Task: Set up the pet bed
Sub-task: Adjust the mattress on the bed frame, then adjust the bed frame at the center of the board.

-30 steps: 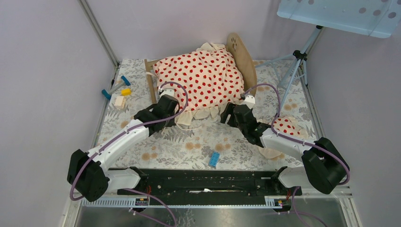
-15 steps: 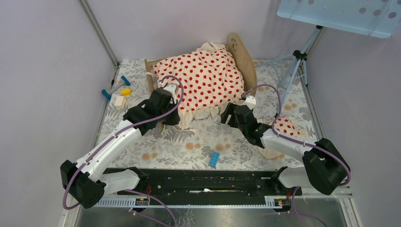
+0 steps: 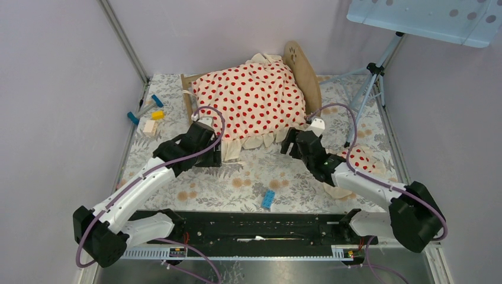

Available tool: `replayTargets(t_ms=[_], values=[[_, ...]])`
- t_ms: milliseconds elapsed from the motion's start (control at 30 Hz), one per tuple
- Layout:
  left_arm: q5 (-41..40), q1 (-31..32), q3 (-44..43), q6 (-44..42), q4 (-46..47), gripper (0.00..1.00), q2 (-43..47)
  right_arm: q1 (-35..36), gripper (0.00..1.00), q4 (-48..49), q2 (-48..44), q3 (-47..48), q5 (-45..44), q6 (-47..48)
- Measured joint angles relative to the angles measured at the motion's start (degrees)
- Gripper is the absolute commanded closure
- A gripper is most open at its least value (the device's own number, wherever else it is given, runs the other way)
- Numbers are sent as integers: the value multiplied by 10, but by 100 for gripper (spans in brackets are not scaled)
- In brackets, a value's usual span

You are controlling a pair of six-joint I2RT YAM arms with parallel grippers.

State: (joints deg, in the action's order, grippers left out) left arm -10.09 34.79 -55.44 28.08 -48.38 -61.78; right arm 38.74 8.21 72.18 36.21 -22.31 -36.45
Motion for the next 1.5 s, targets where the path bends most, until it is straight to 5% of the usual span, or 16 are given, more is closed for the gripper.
replayTargets(t_ms=[233, 400, 633, 867, 1033, 1200, 1400, 1500], values=[[-99, 0, -44, 22, 1, 2, 16, -14, 15, -100, -61, 86, -64, 63], [-120, -27, -78, 14, 21, 1, 43, -81, 8, -167, -65, 167, -77, 113], [-59, -170, -85, -13, 38, 1, 14, -170, 6, -216, 15, 281, -55, 189], [-26, -176, -78, -29, 44, 1, 35, -232, 9, -220, 127, 386, 31, 247], [-10, -176, -71, -30, 45, 1, 64, -263, 23, -221, 212, 458, 98, 277], [37, -176, -63, -31, 52, 1, 88, -265, 47, -222, 261, 477, 137, 293], [58, -176, -62, -38, 52, 1, 96, -265, 84, -215, 266, 464, 170, 295], [60, -176, -63, -42, 52, 1, 98, -262, 89, -193, 231, 417, 197, 346]])
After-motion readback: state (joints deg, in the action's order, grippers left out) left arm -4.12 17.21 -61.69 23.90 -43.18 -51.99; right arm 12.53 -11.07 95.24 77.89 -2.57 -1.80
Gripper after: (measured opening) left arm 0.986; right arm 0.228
